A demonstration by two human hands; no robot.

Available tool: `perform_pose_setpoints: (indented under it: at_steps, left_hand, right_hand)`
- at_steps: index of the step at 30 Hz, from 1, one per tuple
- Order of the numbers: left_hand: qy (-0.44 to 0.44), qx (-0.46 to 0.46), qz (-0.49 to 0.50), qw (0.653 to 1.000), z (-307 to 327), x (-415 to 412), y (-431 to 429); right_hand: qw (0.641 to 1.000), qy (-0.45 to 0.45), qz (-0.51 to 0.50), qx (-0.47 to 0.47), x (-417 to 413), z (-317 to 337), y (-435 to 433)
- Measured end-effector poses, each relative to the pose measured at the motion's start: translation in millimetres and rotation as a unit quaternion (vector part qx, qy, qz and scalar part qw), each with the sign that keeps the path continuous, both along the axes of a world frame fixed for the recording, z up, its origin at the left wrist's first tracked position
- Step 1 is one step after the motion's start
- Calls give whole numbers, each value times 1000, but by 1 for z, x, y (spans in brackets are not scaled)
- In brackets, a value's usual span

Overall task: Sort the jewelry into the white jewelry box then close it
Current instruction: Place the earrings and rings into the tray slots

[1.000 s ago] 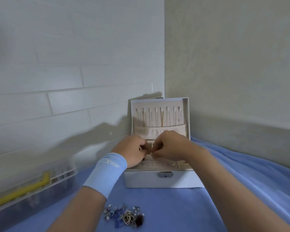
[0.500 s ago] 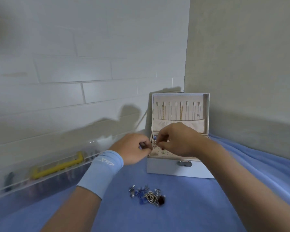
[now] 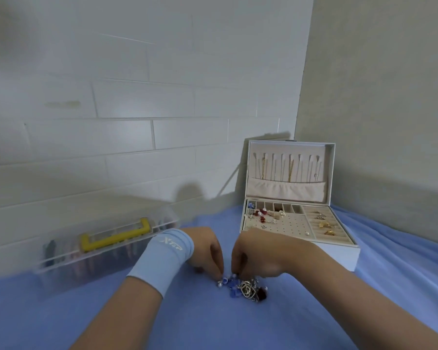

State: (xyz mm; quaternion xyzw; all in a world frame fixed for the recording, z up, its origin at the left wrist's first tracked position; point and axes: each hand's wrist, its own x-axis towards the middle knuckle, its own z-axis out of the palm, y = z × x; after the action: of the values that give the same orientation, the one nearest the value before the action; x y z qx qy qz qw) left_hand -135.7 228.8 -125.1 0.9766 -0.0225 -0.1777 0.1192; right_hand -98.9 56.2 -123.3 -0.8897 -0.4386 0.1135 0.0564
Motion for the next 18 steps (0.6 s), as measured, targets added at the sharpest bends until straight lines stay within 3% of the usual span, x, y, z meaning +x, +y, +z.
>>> perform_pose_setpoints:
  at_steps: [7, 14, 18]
  left_hand:
    - [-14, -32, 15, 999, -1, 4, 5]
    - [-50, -159, 20, 986, 6, 1, 1]
    - [-74, -187, 19, 979, 4, 1, -6]
  right_hand:
    - [998, 40, -12, 44, 6, 5, -6]
    - [980, 104, -38, 168, 15, 18, -19]
    - [965, 125, -56, 222, 25, 26, -31]
